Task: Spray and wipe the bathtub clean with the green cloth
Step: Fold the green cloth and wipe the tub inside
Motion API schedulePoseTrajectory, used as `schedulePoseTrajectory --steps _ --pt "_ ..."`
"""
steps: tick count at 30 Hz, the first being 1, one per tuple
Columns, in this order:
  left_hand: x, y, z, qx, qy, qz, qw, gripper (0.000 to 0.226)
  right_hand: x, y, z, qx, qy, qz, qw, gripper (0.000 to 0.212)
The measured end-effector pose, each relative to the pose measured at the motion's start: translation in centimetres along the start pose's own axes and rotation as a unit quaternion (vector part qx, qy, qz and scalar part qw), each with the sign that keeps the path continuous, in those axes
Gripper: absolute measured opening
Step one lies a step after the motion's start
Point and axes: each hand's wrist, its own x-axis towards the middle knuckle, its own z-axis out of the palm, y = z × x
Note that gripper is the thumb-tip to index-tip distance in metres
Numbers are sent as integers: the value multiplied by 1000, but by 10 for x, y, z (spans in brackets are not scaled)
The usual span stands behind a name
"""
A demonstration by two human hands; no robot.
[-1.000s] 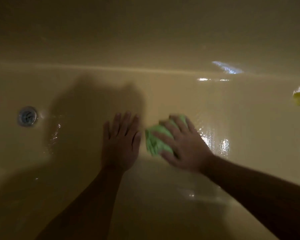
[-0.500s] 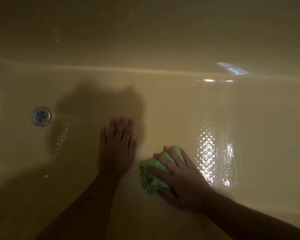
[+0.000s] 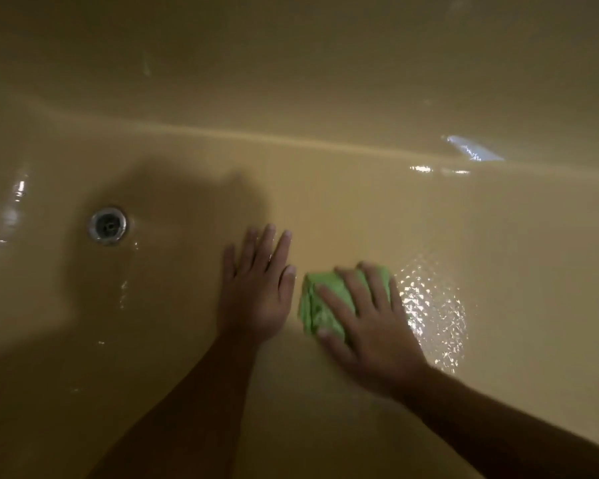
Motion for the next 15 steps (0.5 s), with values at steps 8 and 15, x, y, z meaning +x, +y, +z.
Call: schedulePoseTrajectory --steps 8,15 --pt "3 -2 -3 11 -13 7 1000 59 60 46 -15 -55 -24 -92 994 57" --pt "8 -5 -4 1 -20 13 1000 61 164 59 -41 -40 79 91 992 64"
